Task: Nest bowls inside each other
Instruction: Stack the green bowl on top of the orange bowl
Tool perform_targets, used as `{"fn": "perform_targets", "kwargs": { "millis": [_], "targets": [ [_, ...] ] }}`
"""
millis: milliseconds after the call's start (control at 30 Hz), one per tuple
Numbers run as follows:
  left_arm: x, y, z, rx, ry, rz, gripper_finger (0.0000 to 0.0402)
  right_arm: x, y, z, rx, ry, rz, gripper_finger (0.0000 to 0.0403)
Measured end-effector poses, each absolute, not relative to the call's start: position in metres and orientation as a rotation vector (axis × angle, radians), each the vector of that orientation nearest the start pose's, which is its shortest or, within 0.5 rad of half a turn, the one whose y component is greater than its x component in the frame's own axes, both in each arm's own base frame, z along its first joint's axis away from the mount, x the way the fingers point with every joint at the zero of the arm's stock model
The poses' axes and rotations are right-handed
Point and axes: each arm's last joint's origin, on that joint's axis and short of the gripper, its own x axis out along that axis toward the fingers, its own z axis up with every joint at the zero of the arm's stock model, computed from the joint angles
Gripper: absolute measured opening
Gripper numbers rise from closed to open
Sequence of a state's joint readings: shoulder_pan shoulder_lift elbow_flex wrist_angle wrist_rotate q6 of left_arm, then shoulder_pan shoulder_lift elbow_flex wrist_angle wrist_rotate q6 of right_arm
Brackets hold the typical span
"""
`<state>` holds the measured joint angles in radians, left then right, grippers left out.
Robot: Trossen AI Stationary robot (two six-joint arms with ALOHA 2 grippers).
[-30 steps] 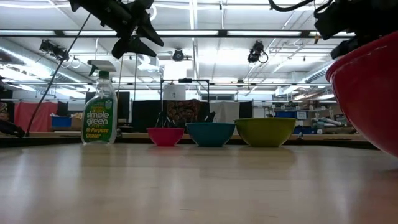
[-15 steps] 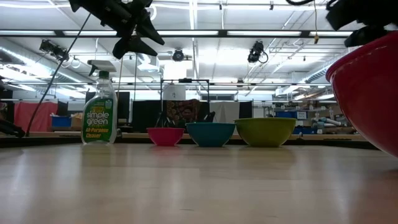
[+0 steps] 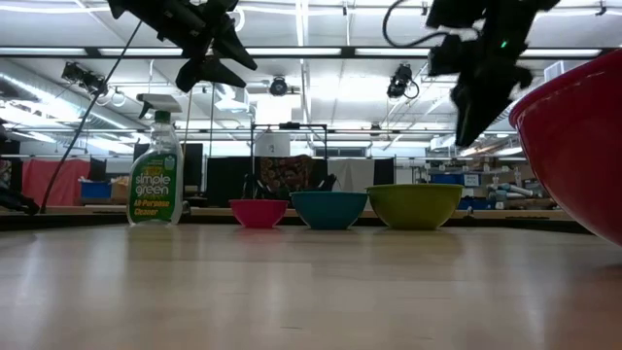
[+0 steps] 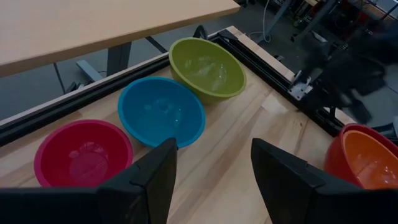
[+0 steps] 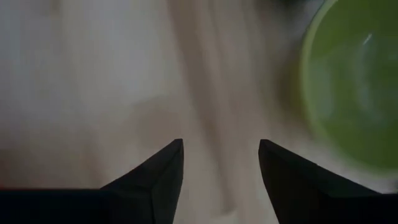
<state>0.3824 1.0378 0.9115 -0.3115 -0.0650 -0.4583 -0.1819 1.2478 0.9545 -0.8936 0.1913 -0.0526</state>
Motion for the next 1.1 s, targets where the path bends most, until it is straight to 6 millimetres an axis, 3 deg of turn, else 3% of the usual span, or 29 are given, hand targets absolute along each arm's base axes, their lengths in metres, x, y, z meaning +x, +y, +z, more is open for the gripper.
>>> {"fn": "perform_targets", "kwargs": {
  "millis": [233,400,533,800,1100],
  "targets": [
    [0.207,0.085,0.319,-0.496,0.331,0.530,0.0208,0.229,-0.090,0.243,-0.165,1.147,-0.302,0.0250],
    [0.207,0.085,0.319,-0.489,0.333,0.529,0.0208,0.232,-0.118,0.218,-0.221,1.292,-0.289,0.0287],
    [0.207,0.085,0.319,-0.487,0.335,0.529,0.0208,0.237,-0.134,0.197,-0.253,1.369,-0.260,0.0286],
    [0.207,0.085,0.319,-0.479,0.337,0.528,0.0208,0.242,-0.149,0.162,-0.274,1.505,-0.203,0.0194],
    [0.207,0.085,0.319,-0.489,0.334,0.530,0.0208,0.240,-0.149,0.167,-0.258,1.506,-0.228,0.0042]
  ]
}}
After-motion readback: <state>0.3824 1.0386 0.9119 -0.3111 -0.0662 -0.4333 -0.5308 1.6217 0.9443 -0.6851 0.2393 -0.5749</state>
